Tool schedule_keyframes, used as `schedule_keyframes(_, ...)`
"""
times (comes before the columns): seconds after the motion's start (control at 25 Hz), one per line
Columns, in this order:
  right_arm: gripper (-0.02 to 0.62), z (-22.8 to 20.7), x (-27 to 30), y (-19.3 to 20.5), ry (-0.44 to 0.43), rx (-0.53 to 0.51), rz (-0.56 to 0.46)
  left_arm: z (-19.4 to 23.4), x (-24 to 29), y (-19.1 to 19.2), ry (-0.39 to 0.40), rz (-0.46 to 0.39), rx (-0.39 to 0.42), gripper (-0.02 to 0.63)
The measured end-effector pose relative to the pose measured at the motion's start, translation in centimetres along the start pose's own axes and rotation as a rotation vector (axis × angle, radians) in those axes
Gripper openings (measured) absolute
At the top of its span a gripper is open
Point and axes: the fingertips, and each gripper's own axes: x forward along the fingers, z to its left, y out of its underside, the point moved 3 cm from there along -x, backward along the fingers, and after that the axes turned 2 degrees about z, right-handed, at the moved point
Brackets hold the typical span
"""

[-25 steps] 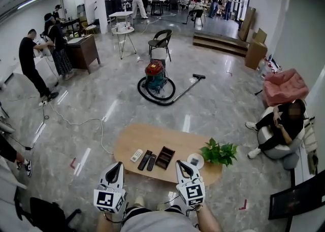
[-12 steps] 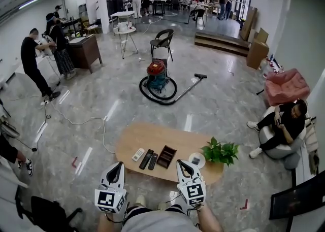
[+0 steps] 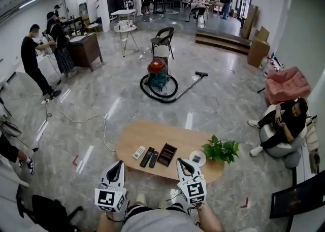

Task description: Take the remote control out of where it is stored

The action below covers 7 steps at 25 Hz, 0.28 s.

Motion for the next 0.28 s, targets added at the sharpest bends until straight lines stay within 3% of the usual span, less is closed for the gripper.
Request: schedule_keyframes(0.28, 0.005, -0.28, 0.02, -0.34, 0.008, 0.003, 0.002, -0.15, 0.17, 0.21, 0.006, 0.009, -0.001, 0.006)
